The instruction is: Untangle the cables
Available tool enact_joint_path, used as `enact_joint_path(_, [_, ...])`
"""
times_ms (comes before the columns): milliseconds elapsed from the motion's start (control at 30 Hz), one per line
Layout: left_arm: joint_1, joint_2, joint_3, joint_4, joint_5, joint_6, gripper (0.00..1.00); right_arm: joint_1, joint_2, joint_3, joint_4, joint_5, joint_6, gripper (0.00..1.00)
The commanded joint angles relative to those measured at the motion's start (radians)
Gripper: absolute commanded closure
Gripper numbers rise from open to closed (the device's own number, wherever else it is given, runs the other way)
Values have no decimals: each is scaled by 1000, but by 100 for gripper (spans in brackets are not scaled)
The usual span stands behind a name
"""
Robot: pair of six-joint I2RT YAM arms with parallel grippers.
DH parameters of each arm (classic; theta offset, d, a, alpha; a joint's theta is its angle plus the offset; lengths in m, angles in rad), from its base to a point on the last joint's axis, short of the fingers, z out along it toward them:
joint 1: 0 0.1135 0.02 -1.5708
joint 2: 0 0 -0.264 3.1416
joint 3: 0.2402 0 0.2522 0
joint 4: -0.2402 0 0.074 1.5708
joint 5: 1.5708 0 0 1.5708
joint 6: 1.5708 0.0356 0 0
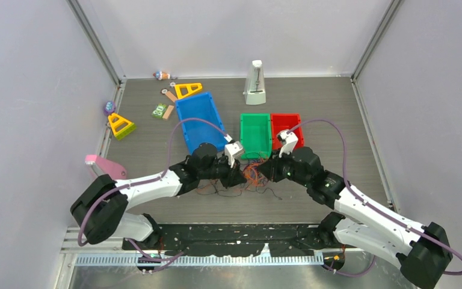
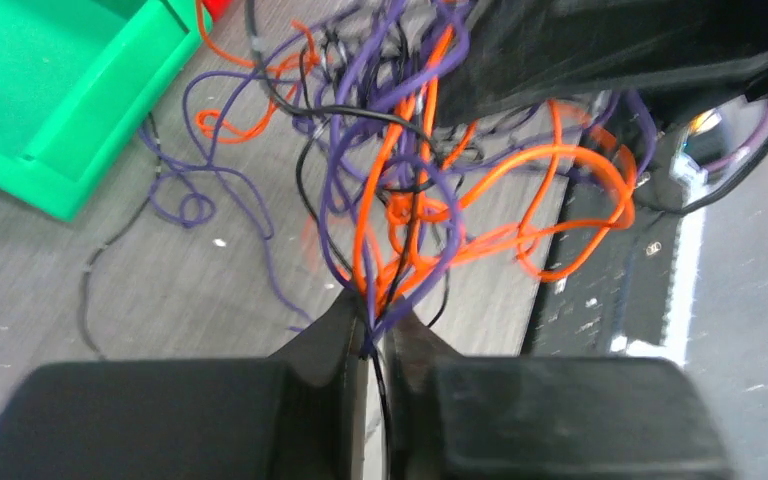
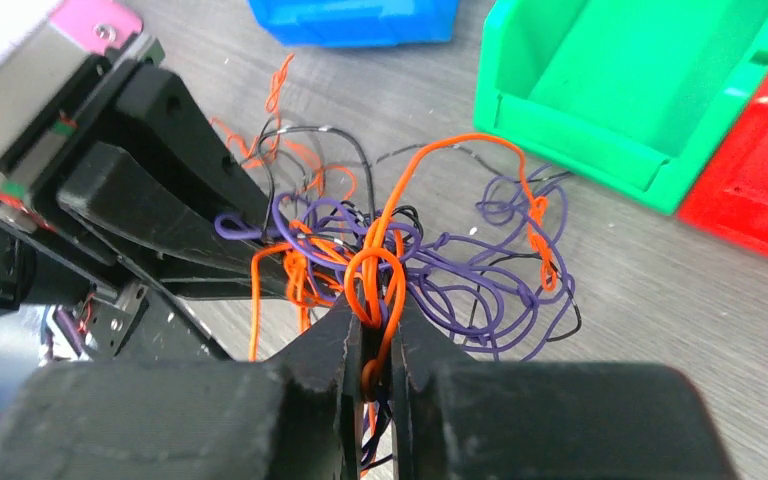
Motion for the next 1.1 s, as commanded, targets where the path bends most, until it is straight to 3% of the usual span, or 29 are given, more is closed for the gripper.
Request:
enact_joint_path(0, [-6, -8, 37, -69, -78, 23, 100, 4, -38, 74, -6, 128, 9, 92])
enact_joint_path(67, [-6, -42, 16, -73, -176, 21, 100, 4, -34, 85, -71, 231, 14, 90])
enact_joint_path(167, [0, -102, -25, -75, -345, 19, 100, 4, -7, 93, -177, 451, 67, 77])
enact_joint_path(233, [11, -134, -52, -79, -439, 8, 100, 1, 10, 92, -251, 573, 111, 73])
enact_joint_path(267, [18, -148, -59, -83, -485, 3, 100, -2, 14, 88, -284, 601, 125, 66])
enact_joint_path(300, [25, -158, -68, -90, -530, -1, 100, -4, 19, 84, -295, 643, 149, 54])
enact_joint_path(400, [33, -175, -71, -118, -613, -9, 100, -11, 9, 55, -316, 705, 188, 46])
enact_joint_path(433, [36, -179, -73, -120, -615, -9, 100, -13, 6, 47, -321, 714, 195, 33])
enact_joint_path(500, [37, -178, -75, -103, -561, 1, 100, -22, -1, 41, -286, 671, 159, 19])
enact_joint_path(600, [38, -153, -60, -102, -482, 10, 100, -25, -25, 11, -143, 403, 18, 15])
enact_joint_path(667, [37, -135, -42, -118, -469, 13, 100, -26, -32, -27, -33, 271, -12, 14])
enact_joint_path(800, [38, -127, -35, -128, -443, 16, 100, -25, 41, -42, 106, 146, -25, 14])
enact_joint_path(1067, [37, -110, -20, -148, -453, 18, 100, 16, 325, 91, 278, 77, -45, 20])
